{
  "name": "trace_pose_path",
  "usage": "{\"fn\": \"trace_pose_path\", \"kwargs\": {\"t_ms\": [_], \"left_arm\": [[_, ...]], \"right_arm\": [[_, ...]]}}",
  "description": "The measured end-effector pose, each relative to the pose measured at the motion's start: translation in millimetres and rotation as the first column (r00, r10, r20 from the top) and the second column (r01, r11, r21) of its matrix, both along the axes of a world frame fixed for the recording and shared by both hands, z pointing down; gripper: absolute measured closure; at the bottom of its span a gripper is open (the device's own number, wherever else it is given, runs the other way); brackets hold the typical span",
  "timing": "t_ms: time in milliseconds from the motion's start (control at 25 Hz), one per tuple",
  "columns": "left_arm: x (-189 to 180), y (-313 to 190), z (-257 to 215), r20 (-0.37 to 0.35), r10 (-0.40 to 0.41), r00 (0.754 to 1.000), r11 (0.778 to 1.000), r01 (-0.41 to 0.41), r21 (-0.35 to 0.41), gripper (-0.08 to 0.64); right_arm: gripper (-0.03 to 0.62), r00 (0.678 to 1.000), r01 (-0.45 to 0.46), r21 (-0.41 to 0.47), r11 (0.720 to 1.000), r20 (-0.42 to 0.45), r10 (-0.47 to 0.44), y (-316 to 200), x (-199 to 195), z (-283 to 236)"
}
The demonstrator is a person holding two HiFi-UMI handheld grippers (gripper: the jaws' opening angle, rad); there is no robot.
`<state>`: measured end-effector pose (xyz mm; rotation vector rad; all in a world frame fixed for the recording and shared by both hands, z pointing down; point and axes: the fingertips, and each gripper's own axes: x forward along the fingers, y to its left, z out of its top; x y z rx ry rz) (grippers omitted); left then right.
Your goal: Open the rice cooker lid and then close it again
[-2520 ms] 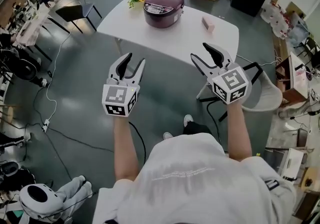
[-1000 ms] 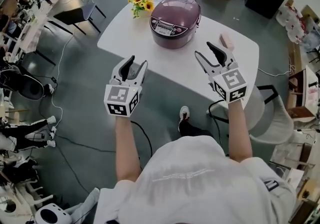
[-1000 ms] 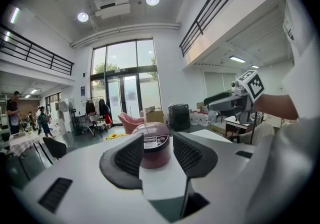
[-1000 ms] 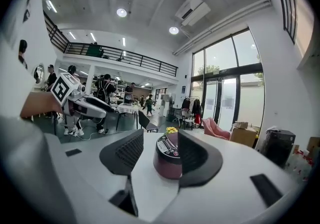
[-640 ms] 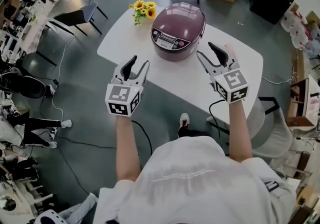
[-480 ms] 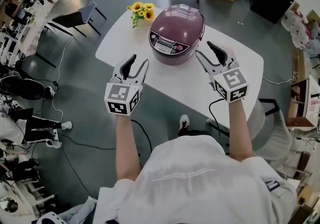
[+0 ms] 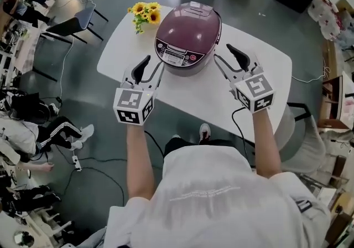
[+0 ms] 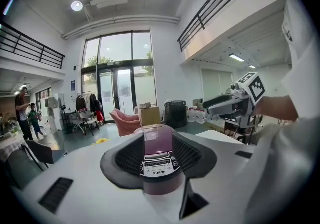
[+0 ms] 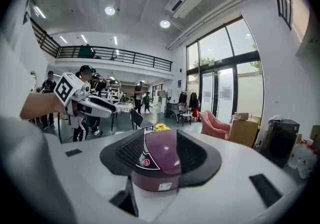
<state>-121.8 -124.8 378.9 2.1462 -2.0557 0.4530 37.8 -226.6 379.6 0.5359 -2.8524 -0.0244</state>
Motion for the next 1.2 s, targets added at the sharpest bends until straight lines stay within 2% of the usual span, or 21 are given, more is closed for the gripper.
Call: {"fn": "trace_pose_path", "kwargs": {"t_ms": [200, 360, 680, 840, 1200], "left_arm": [[-0.1, -29.1, 18.7, -0.023, 0.099, 0.995, 0.994, -0.100, -0.044, 0.376], [1.5, -50.4, 32.4, -0.027, 0.200, 0.979, 0.976, -0.202, -0.082, 0.380], [-6.5, -84.9, 68.5, -0.004, 0.342, 0.940, 0.923, -0.337, -0.187, 0.396], [-3.5, -96.6, 91.1, -0.005, 0.406, 0.914, 0.884, -0.394, -0.250, 0.408], [2.7, -107.0, 124.3, -0.007, 0.481, 0.877, 0.827, -0.456, -0.329, 0.457]], "right_arm": [[0.380, 0.997, -0.074, -0.035, 0.997, -0.014, 0.074, -7.0, 0.5, 13.0], [0.380, 0.989, -0.145, -0.057, 0.988, -0.027, 0.144, -2.6, 2.6, 21.5], [0.380, 0.965, -0.261, -0.104, 0.960, -0.070, 0.255, -3.0, 2.5, 46.9], [0.380, 0.949, -0.312, -0.130, 0.941, -0.084, 0.303, -1.8, 2.8, 56.9], [0.380, 0.934, -0.353, -0.168, 0.920, -0.116, 0.337, 8.9, -1.2, 74.0]]}}
